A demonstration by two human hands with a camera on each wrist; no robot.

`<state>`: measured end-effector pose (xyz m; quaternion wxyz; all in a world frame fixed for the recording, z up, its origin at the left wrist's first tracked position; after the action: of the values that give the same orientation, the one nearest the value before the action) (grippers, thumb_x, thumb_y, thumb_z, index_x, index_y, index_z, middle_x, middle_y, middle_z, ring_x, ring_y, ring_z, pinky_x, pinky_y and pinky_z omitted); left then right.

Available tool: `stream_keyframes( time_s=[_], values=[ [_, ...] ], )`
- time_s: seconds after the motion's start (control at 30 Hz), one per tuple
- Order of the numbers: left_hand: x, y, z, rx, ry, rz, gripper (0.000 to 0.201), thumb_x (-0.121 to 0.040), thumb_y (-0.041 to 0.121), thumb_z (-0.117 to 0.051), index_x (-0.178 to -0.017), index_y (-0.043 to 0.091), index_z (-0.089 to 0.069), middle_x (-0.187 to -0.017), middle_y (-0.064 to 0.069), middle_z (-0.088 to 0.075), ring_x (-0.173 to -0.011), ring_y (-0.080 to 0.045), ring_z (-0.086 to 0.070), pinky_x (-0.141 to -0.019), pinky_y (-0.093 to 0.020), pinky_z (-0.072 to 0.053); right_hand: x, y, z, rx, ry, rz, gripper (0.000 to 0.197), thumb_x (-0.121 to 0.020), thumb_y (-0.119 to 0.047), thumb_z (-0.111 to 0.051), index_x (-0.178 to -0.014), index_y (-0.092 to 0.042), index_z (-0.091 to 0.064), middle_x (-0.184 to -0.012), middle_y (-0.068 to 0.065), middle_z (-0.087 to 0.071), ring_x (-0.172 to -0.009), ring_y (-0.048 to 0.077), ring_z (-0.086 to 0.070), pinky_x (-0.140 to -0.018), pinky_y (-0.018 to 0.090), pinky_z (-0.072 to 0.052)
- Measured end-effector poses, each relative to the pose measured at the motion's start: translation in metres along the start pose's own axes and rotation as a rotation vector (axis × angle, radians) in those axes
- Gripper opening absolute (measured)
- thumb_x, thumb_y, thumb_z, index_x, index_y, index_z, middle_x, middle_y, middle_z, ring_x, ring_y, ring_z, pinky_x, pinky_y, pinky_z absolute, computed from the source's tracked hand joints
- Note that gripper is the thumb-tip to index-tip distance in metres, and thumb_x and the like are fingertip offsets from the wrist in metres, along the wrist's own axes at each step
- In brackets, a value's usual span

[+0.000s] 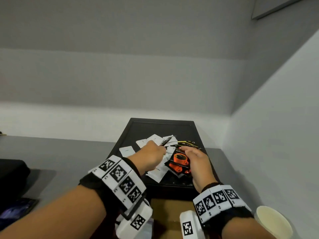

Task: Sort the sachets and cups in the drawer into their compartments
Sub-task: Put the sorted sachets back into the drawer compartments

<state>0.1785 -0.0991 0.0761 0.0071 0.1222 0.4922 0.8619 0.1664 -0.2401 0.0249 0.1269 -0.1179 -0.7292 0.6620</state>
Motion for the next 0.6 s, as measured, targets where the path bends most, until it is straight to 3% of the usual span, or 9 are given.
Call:
stream_keyframes(
  time_s=[0.13,0.23,0.33,0.4,0.43,0.5,0.57,0.6],
  values=[
    [0.016,-0.002,-0.025,0.088,-0.122,-0.032,0.026,-0.076,0.031,-0.061,-0.093,0.015,-0.051,-0.097,-0.008,-0.055,-0.083,-0.018,-0.055,-0.061,-0.026,-0.041,0.027,-0.012,-0.019,-0.105,-0.158,0.005,0.018,-0.094,-0.025,-0.054,-0.101,-0.015,-0.068,-0.099,0.011,-0.072,-0.096,0.024,-0.068,-0.087,0.039,-0.054],
    [0.025,-0.008,-0.025,0.227,-0.176,-0.03,0.014,-0.079,0.022,-0.06,-0.089,0.018,-0.052,-0.093,-0.005,-0.058,-0.085,-0.016,-0.055,-0.066,-0.028,-0.042,0.036,-0.012,-0.012,-0.016,-0.088,0.027,0.022,-0.093,-0.012,-0.055,-0.114,-0.015,-0.059,-0.106,0.009,-0.068,-0.097,0.022,-0.066,-0.084,0.038,-0.055],
    [0.033,-0.025,-0.018,0.453,-0.161,0.021,0.028,-0.086,0.021,-0.059,-0.111,0.018,-0.049,-0.107,-0.008,-0.059,-0.097,-0.021,-0.055,-0.074,-0.032,-0.045,0.047,-0.013,-0.003,0.028,-0.118,0.036,0.042,-0.091,-0.006,-0.056,-0.123,-0.032,-0.047,-0.114,-0.001,-0.061,-0.101,0.02,-0.063,-0.08,0.039,-0.057],
    [0.039,-0.037,-0.019,0.602,-0.241,0.061,0.034,-0.088,0.028,-0.059,-0.119,0.019,-0.05,-0.106,-0.009,-0.063,-0.097,-0.026,-0.059,-0.075,-0.035,-0.048,0.058,-0.016,-0.005,0.14,-0.212,0.084,0.067,-0.088,-0.008,-0.061,-0.133,-0.046,-0.031,-0.118,-0.013,-0.055,-0.11,0.016,-0.058,-0.09,0.039,-0.053],
    [0.044,-0.041,-0.021,0.693,-0.294,0.088,0.03,-0.091,0.029,-0.056,-0.119,0.018,-0.054,-0.103,-0.01,-0.066,-0.093,-0.027,-0.063,-0.076,-0.037,-0.05,0.063,-0.018,-0.008,0.252,-0.27,0.115,0.081,-0.086,-0.009,-0.063,-0.142,-0.046,-0.018,-0.119,-0.017,-0.052,-0.112,0.012,-0.055,-0.093,0.034,-0.05],
    [0.05,-0.05,-0.025,0.882,-0.352,0.146,0.024,-0.095,0.025,-0.05,-0.111,0.012,-0.063,-0.094,-0.012,-0.071,-0.079,-0.026,-0.068,-0.069,-0.038,-0.058,0.073,-0.017,-0.018,0.509,-0.375,0.15,0.098,-0.084,-0.012,-0.064,-0.148,-0.038,0.005,-0.119,-0.016,-0.05,-0.106,0.007,-0.055,-0.085,0.021,-0.047],
    [0.055,-0.059,-0.025,1.042,-0.36,0.19,0.025,-0.096,0.02,-0.046,-0.107,0.007,-0.065,-0.082,-0.013,-0.072,-0.065,-0.025,-0.07,-0.054,-0.035,-0.058,0.08,-0.015,-0.023,0.637,-0.448,0.131,0.106,-0.081,-0.021,-0.069,-0.148,-0.034,0.014,-0.116,-0.012,-0.055,-0.1,0.005,-0.057,-0.073,0.014,-0.047],
    [0.057,-0.064,-0.024,1.115,-0.363,0.204,0.027,-0.097,0.02,-0.045,-0.106,0.004,-0.065,-0.081,-0.014,-0.072,-0.064,-0.026,-0.07,-0.052,-0.036,-0.058,0.083,-0.014,-0.024,0.637,-0.481,0.107,0.112,-0.078,-0.029,-0.074,-0.148,-0.033,0.014,-0.121,-0.012,-0.055,-0.104,0.005,-0.056,-0.074,0.011,-0.044]
  ],
)
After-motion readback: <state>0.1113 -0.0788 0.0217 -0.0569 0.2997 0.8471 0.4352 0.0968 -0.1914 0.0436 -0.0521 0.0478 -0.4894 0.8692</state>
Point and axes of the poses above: each hand's wrist, its own x-axis away from the middle knuckle, its own z-axis out of the back of the hand, y = z × x, the point moved 2 cm from there along -x, towards the middle knuckle
